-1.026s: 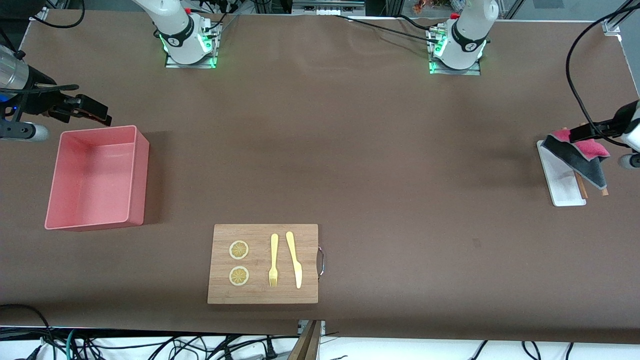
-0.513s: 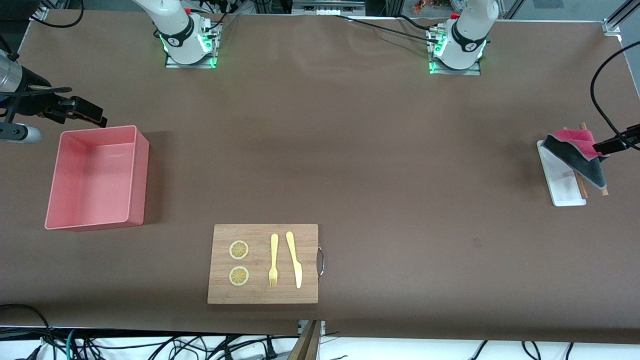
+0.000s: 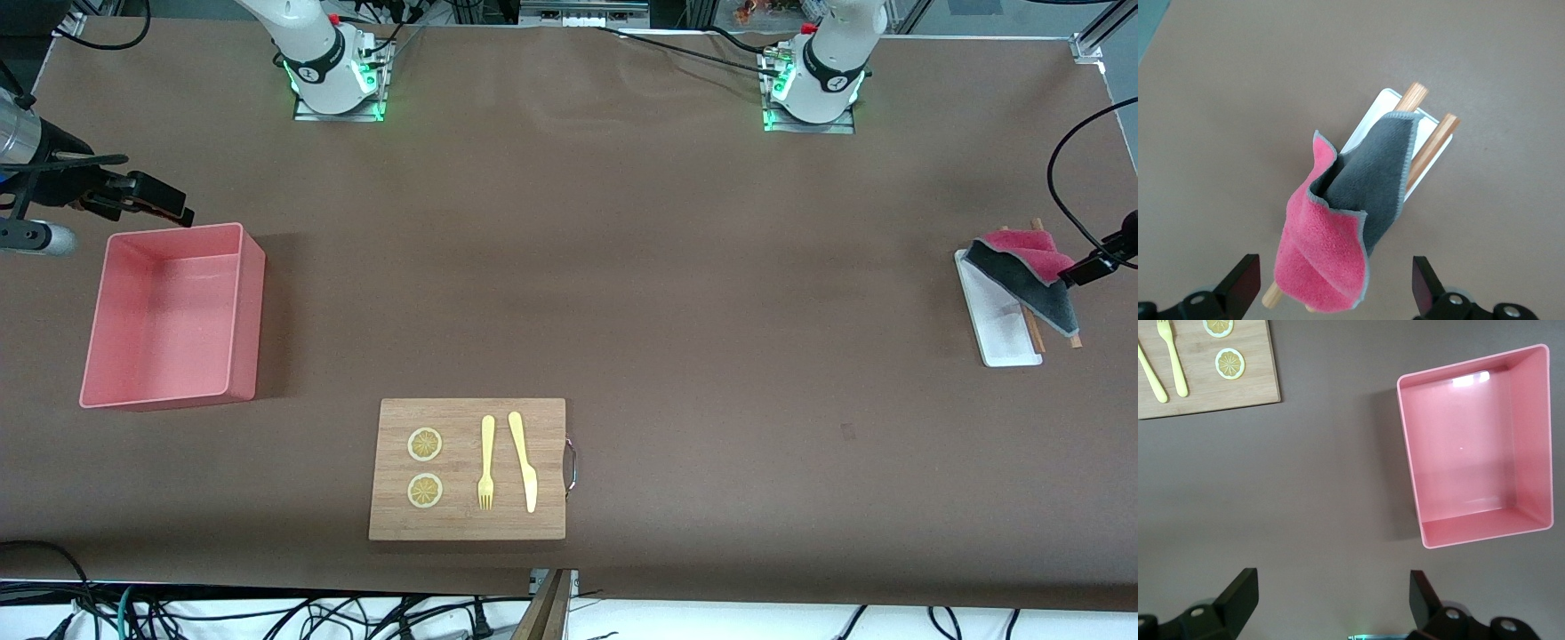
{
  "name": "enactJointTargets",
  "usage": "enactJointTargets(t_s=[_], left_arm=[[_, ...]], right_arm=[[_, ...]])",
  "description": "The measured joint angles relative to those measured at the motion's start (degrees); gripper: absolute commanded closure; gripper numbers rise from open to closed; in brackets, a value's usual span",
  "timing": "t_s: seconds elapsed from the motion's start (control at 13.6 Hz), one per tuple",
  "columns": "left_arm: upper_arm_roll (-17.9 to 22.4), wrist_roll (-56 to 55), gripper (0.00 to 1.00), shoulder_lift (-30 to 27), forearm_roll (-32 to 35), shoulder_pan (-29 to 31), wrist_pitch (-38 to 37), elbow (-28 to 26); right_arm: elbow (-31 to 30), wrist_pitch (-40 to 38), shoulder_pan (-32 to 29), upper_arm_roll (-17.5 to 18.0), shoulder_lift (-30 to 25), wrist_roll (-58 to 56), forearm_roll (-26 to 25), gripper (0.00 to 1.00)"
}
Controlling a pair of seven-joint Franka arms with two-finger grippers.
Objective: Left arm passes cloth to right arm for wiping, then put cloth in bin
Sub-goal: 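Close the left gripper on the cloth's edge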
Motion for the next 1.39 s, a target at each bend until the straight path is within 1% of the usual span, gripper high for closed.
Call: enactJointTargets(t_s=[0.07,0.15,0.22,0.29,0.51,0.59,0.66,0.73,1.03,1.17,1.25,1.39], left_arm=[[-0.02,-0.03,0.23,0.49,0.00,0.07,0.39,-0.65],[-0.03,-0.04,0.48,0.99,0.00,0.14,0.51,-1.09],[-0.03,-0.03,0.55,1.38,0.00,0.23,0.51,-1.33],[-0.03,0.02,0.58,1.57,0.00,0.31,0.44,-1.47],[-0.04,0.04,0.69,2.97,0.00,0.67,0.39,-1.59],[-0.05,0.04,0.78,3.57,0.00,0.85,0.49,-1.59],[-0.06,0.04,0.96,4.11,0.00,1.07,0.69,-1.58],[-0.07,0.04,1.00,4.50,0.00,1.36,0.96,-1.56],[-0.15,0.06,1.00,4.46,0.00,1.71,0.95,-0.61],[-0.61,0.05,1.00,3.59,0.00,1.72,0.09,0.42],[-1.25,0.05,1.00,2.73,0.00,1.73,-1.78,1.24],[-3.63,-0.32,1.00,0.80,-0.01,1.74,-9.66,4.37]], right_arm=[[0.00,0.00,0.00,0.00,0.00,0.00,0.06,0.00],[0.00,0.01,0.00,0.00,0.00,0.00,0.09,0.00],[0.00,0.01,0.00,0.00,0.00,0.00,0.09,0.00],[0.00,0.02,0.00,-0.01,0.00,0.00,0.09,0.00],[0.00,0.02,0.00,-0.03,0.00,0.00,0.09,0.00],[0.00,0.02,0.00,-0.03,0.00,0.00,0.10,0.00],[0.00,0.02,0.00,-0.03,0.01,0.00,0.10,0.00],[0.00,0.02,0.00,-0.04,0.01,0.00,0.10,0.00],[0.00,0.02,0.00,-0.19,0.01,0.00,0.10,0.00],[0.00,0.02,0.00,-0.21,0.01,0.00,0.10,0.00],[0.00,0.02,0.00,-0.22,0.01,0.00,0.10,0.00],[-0.01,0.02,-0.01,-0.31,0.02,0.00,0.10,0.00]])
